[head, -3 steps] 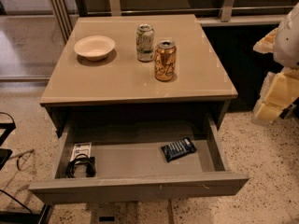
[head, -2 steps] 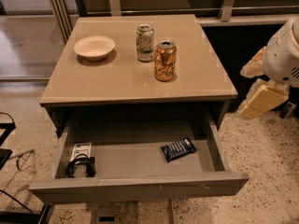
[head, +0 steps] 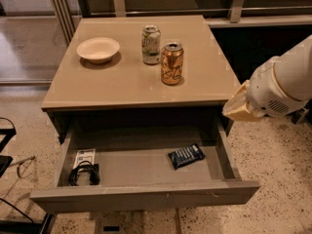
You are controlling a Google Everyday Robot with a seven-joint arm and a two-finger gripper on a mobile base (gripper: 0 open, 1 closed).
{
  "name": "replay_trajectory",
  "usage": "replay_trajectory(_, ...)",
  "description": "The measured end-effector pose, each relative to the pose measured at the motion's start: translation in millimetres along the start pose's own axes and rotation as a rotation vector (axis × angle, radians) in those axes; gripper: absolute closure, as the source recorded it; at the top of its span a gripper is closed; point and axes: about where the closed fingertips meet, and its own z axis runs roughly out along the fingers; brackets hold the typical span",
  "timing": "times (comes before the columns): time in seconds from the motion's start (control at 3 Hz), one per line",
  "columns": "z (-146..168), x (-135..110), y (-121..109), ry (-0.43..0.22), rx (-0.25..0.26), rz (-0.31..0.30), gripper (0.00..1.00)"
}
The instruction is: Pick rxbar blueberry from top drawer and place on counter
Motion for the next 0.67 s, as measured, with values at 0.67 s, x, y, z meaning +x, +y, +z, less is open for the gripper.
replay_trajectory(0.67,91.9,-6.5,14.1,-0.103,-0.032,0.012,1.00)
